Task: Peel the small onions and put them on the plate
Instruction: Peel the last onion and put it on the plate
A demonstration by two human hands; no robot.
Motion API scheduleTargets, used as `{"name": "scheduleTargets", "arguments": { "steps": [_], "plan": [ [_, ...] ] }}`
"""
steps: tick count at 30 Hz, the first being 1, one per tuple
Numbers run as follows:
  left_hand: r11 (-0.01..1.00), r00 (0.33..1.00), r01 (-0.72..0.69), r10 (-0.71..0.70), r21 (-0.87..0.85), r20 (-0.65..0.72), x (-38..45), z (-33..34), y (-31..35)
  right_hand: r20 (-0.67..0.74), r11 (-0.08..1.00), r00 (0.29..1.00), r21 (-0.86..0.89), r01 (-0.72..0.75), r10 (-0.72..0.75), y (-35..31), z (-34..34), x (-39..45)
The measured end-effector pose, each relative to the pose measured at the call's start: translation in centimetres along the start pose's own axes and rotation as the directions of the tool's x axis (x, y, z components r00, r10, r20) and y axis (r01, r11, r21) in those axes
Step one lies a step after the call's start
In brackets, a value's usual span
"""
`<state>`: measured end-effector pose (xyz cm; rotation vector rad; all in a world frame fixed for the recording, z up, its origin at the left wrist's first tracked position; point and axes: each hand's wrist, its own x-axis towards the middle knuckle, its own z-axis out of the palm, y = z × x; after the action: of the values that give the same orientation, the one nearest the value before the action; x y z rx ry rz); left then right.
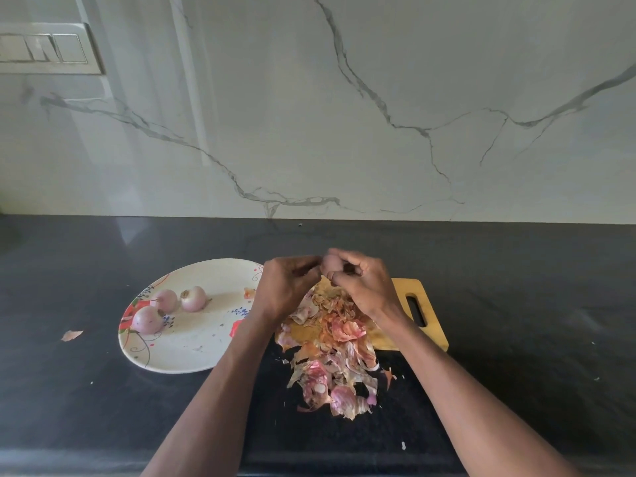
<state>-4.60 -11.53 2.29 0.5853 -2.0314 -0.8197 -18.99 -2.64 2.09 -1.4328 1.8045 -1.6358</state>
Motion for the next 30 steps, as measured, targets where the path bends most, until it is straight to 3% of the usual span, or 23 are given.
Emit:
{"name": "scheduleTargets", "arguments": {
  "steps": [7, 20, 30],
  "plan": [
    [0.997, 0.997, 0.056, -0.053, -0.047, 0.062, 0.3, -0.5, -0.3, 0.016, 1.000, 1.000, -0.016, 0.015, -0.015, 0.0, -0.6, 0.0],
    [0.993, 0.998, 0.065, -0.062, -0.098, 0.033, -0.2, -0.1, -0.1, 0.017, 1.000, 1.000, 0.030, 0.009, -0.009, -0.3, -0.1, -0.6],
    [0.979, 0.986, 0.138, -0.151, -0.153, -0.074, -0.5, 0.5, 0.4, 0.034, 0.996, 0.999, 0.089, -0.023, 0.020, 0.0, 0.0, -0.5]
  ]
}}
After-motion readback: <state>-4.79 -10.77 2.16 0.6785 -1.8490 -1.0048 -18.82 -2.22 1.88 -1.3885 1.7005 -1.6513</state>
